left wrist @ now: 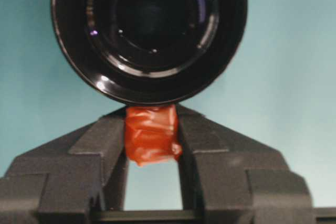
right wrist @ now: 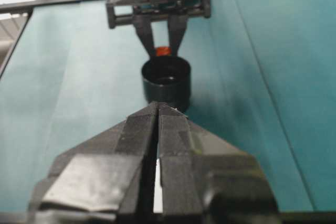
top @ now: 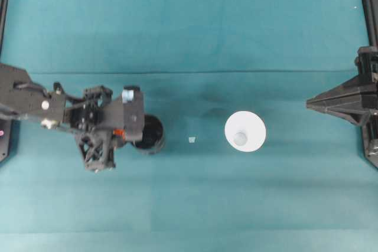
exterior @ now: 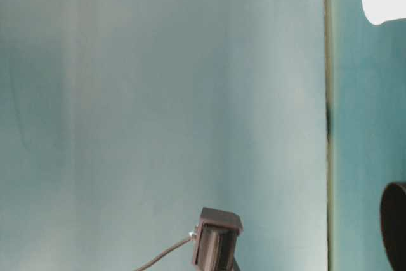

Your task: Put the paper cup into the moved red handle cup holder.

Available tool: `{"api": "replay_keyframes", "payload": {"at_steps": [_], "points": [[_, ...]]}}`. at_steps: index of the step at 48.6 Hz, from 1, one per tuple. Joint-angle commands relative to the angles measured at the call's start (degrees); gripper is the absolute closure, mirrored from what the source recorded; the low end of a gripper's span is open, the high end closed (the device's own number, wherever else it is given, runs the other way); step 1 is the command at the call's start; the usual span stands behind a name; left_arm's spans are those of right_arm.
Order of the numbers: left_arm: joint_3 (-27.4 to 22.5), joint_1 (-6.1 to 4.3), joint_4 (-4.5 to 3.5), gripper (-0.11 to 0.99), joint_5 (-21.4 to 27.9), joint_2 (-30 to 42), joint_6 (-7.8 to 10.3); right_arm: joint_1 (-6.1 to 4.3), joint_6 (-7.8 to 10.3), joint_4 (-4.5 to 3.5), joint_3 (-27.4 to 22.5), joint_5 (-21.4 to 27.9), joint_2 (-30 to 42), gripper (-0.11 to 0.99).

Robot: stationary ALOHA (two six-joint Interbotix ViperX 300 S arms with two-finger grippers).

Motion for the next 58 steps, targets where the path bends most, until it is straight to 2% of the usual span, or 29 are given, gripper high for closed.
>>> {"api": "replay_keyframes", "payload": {"at_steps": [1, 9, 19, 22, 28, 34, 48, 58], "points": [[-0.4, -0.88, 0.09, 0.60, -0.4, -0.3, 0.09, -0.09, 0.53, 0.18, -1.0, -0.3, 0.4, 0.97], [-1.1, -0.88, 0.09, 0.60, 0.0, -0.6, 0.18, -0.09, 0.62, 0.18, -1.0, -0.2, 0.3, 0.97], [-5.4, 0.00, 0.09, 0.60, 5.1, -3.2, 0.44, -0.09, 0.62, 0.35, -1.0, -0.2, 0.4, 0.97], [-7.2, 0.18, 0.35, 0.60, 7.0, -3.6, 0.79, -0.09, 0.62, 0.35, -1.0, -0.3, 0.4, 0.97], [-11.2, 0.26, 0.44, 0.60, 10.1, -3.3, 2.72, -0.09, 0.62, 0.35, -1.0, -0.2, 0.3, 0.97], [-15.1, 0.26, 0.44, 0.60, 10.7, -1.3, 5.10, -0.09, 0.62, 0.35, -0.9, -0.3, 0.3, 0.97], [-22.1, 2.64, 0.44, 0.60, 10.7, 4.7, 8.70, -0.09, 0.62, 0.35, -0.9, -0.1, 0.4, 0.97], [-24.3, 3.25, 0.44, 0.60, 10.7, 8.2, 10.28, -0.09, 0.88, 0.35, -0.9, -0.1, 0.4, 0.97]]}}
